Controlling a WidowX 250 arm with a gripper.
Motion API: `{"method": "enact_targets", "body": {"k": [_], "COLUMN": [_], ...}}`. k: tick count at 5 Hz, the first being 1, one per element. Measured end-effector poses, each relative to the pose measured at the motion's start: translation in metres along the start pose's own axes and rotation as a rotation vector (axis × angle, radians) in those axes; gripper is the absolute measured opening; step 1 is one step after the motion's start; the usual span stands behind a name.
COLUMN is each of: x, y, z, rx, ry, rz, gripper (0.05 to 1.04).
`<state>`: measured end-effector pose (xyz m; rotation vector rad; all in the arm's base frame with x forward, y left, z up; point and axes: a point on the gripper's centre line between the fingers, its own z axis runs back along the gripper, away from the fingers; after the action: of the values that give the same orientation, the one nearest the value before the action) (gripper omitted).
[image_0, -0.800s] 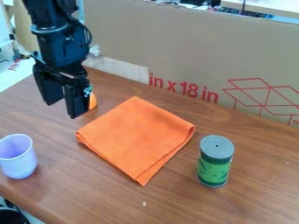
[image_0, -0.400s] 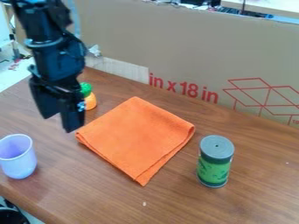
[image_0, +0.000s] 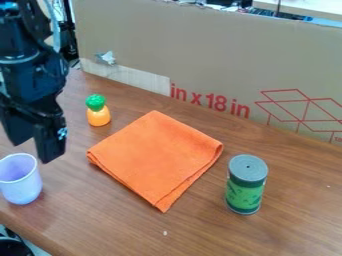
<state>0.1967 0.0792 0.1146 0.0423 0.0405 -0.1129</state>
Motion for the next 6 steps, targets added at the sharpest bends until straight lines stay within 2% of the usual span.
{"method": "enact_targets", "body": {"k": [1,2,3,4,5,6], "x": [-0.009,-0.013,-0.012,-0.013,-0.009,-0.003], "y": [0.011,0.017,0.018,0.018,0.019,0.017], "z": [-0.013,-0.027,-0.032,-0.04,-0.05,-0.06], "rx": [0.061,0.077,0.081,0.06,0.037,0.018], "ry": [0.086,0.144,0.126,0.088,0.023,0.011], "rz": [0.037,0.031,0.02,-0.002,-0.023,-0.037], "gripper": [1.001,1.001,1.001,1.001,1.001,1.001]}}
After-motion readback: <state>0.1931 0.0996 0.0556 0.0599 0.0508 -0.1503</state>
